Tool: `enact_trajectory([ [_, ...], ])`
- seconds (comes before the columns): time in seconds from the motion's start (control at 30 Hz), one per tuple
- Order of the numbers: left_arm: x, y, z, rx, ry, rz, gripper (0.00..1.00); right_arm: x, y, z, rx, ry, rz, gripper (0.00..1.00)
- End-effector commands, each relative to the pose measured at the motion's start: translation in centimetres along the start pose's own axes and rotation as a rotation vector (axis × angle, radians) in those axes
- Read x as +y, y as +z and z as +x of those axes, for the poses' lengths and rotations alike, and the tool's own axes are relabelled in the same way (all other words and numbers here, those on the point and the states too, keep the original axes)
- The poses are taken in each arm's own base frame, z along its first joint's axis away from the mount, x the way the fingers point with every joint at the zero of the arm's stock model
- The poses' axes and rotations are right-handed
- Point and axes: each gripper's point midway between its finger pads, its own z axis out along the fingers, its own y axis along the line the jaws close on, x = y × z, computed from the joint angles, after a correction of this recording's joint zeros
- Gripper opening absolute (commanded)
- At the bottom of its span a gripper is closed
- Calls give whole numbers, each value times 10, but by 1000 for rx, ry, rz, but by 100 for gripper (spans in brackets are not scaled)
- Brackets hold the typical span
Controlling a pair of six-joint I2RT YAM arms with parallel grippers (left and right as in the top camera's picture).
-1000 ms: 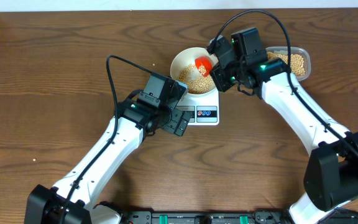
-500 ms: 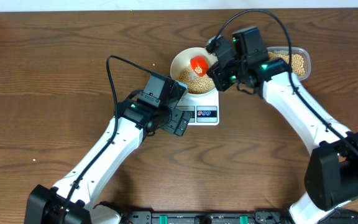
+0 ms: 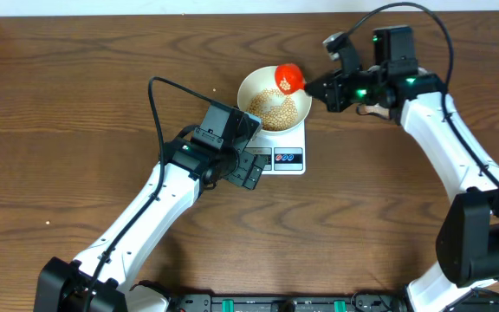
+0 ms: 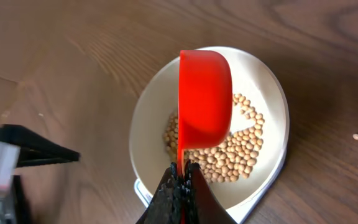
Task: Scoop item into bowl and weigh 50g on scale
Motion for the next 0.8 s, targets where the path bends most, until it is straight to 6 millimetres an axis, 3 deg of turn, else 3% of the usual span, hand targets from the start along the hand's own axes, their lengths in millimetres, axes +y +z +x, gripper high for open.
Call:
enact_trajectory([
  [0.0,3,4,3,14,3,-11,93,21,-16,-13,-46,-6,-106,1],
  [0.77,3,4,3,13,3,-11,93,5,-37,-22,-100,32,-119,1],
])
